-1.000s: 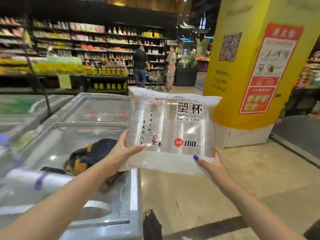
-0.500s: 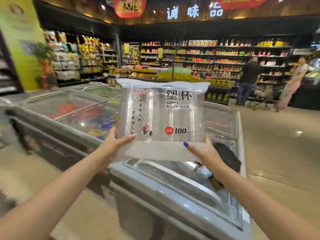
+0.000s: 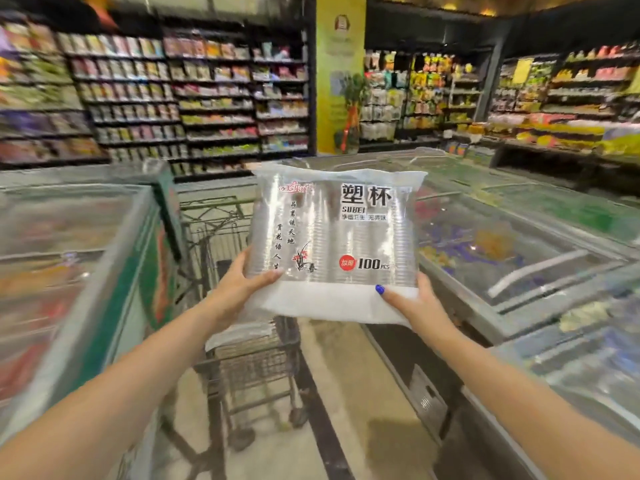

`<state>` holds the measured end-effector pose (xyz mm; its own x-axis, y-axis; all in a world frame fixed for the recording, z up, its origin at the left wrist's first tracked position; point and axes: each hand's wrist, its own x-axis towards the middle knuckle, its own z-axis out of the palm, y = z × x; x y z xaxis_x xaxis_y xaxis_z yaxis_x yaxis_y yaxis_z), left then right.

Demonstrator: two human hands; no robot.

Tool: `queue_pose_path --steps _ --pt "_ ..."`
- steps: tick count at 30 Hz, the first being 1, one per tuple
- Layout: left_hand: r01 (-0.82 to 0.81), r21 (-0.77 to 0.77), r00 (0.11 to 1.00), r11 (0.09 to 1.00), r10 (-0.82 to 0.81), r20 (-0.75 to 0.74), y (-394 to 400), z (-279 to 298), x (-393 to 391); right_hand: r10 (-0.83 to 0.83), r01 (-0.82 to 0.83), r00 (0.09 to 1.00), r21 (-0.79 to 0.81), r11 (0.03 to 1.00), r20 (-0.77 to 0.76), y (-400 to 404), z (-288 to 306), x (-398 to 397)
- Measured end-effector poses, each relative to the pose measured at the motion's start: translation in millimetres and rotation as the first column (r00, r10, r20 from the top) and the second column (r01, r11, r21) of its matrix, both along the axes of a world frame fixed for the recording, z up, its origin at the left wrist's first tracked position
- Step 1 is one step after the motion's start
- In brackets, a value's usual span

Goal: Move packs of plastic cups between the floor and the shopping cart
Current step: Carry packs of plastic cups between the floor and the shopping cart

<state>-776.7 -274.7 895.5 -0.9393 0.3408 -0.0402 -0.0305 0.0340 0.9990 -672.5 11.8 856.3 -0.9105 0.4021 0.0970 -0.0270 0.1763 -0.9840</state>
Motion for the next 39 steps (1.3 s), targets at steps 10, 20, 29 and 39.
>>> queue_pose_path --steps 10,20,29,39 --pt "-0.282 -0.063 0.956 0.957 0.286 0.063 -84 -33 -130 0.271 -0.276 0.959 0.061 0.959 0.081 -65 -32 -209" --pt "-0.361 -0.117 0.902 0.925 0.379 0.209 -81 -73 -295 0.342 -0.367 0.911 0.076 0.927 0.23 -69 -64 -404" --pt "-0.349 -0.159 0.851 0.923 0.384 0.358 -111 -146 -415 0.399 -0.423 0.82 -0.036 0.905 0.411 -103 -143 -521" --pt "-0.169 -0.35 0.807 0.921 0.333 0.487 -152 -260 -540 0.457 -0.443 0.695 -0.17 0.88 0.555 -135 -223 -623"
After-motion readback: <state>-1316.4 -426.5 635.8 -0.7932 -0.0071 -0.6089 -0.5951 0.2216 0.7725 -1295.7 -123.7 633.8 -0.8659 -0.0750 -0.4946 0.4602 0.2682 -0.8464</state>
